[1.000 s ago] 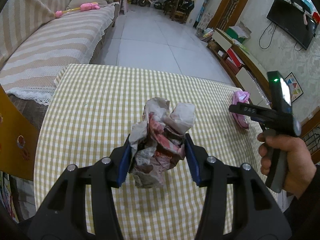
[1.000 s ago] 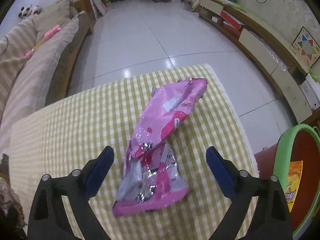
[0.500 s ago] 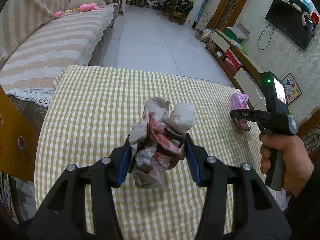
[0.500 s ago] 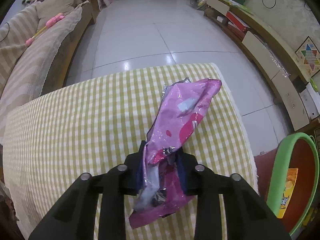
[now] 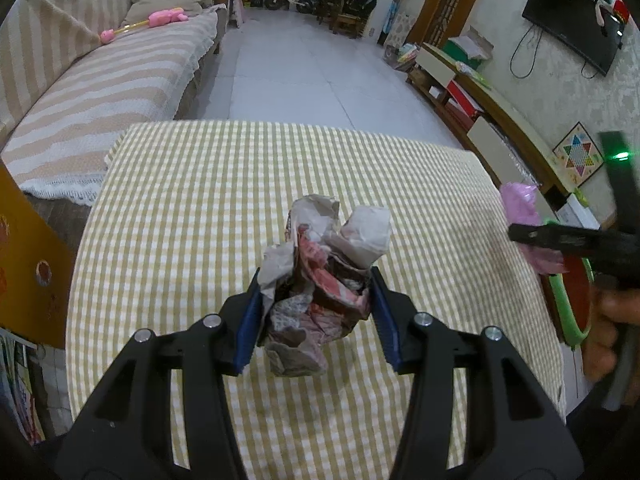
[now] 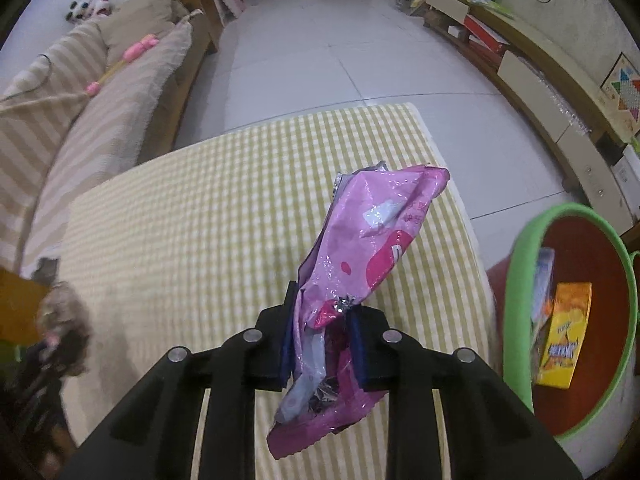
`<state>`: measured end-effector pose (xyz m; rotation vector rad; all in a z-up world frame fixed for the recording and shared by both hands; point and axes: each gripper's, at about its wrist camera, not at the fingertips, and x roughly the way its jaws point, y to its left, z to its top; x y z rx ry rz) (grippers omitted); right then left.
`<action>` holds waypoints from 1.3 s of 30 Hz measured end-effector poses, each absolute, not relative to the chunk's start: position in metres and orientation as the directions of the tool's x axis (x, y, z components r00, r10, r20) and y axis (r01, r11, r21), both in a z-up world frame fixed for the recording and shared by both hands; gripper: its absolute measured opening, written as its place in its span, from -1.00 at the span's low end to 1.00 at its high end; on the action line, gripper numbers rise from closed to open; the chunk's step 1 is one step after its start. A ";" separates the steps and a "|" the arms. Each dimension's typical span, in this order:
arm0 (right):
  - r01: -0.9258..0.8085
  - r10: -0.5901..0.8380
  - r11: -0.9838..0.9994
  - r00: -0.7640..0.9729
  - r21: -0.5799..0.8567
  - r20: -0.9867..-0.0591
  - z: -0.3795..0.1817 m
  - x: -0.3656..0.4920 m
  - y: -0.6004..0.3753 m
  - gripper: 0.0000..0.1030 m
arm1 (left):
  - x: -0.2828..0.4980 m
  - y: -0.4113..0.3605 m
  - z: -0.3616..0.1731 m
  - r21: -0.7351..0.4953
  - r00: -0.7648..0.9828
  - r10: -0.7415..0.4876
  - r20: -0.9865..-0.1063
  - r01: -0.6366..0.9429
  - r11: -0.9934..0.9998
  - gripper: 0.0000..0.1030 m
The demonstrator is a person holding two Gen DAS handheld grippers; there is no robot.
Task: Collect trash
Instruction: 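Carry the crumpled paper and pink wrapper over the green bin and release both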
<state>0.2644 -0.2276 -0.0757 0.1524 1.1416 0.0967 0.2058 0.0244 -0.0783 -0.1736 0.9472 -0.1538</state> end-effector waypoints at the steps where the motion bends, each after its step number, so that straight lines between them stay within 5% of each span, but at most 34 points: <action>1: -0.004 0.158 0.985 0.421 0.172 -0.893 -0.071 0.259 -0.228 -0.58 | 0.203 0.024 -0.079 -0.225 0.568 -0.216 -0.794 0.054 0.973 -0.07; 22: 0.020 0.163 0.976 0.585 0.216 -0.794 -0.002 0.172 -0.323 -0.58 | 0.171 -0.043 -0.030 -0.189 0.564 -0.243 -0.789 0.154 0.970 -0.06; 39: 0.248 0.014 0.942 0.643 0.226 -0.766 0.017 0.148 -0.460 -0.58 | 0.203 -0.214 0.023 -0.231 0.481 -0.469 -0.740 0.472 0.850 -0.06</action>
